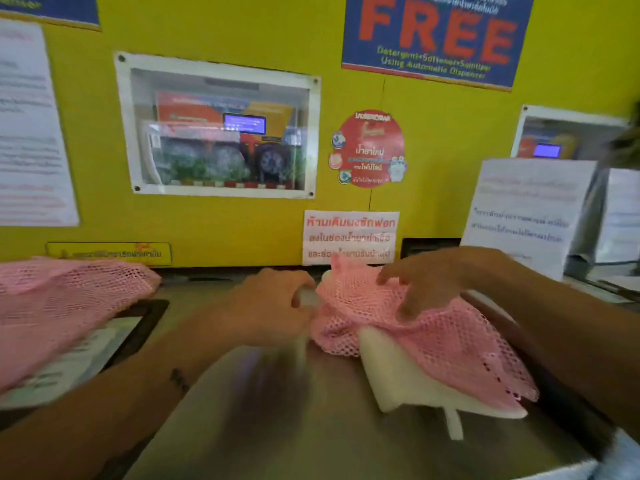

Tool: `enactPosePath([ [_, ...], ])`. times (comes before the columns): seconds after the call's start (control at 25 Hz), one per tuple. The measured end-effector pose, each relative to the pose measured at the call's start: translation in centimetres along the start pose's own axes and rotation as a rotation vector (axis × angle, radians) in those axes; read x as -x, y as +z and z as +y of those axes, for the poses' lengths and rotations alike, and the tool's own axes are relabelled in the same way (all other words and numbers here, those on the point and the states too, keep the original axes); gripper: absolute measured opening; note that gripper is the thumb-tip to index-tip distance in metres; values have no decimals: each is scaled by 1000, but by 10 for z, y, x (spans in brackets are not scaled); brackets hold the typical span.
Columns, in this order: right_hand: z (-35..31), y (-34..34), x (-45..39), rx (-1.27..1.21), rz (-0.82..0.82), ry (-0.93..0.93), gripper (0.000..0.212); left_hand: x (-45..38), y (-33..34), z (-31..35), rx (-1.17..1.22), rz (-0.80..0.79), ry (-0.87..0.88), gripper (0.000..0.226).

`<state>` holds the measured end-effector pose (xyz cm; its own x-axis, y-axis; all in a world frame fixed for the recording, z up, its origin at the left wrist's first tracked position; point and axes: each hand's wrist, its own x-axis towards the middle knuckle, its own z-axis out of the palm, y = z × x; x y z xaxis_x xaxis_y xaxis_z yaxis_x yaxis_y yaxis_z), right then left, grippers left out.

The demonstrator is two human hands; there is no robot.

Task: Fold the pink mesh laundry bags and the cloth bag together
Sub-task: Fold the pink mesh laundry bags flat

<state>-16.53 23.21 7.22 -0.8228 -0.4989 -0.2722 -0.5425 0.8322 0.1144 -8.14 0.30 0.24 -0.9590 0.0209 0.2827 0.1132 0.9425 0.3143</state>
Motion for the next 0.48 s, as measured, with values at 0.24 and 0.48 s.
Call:
enactPosePath([
  [0.24, 7, 1, -12, -55, 287, -267, 52, -17, 32, 18, 261, 79, -73, 55],
  [0.48, -31, -51, -25, -401, 685, -460, 29, 46, -95, -43, 619, 456, -253, 48],
])
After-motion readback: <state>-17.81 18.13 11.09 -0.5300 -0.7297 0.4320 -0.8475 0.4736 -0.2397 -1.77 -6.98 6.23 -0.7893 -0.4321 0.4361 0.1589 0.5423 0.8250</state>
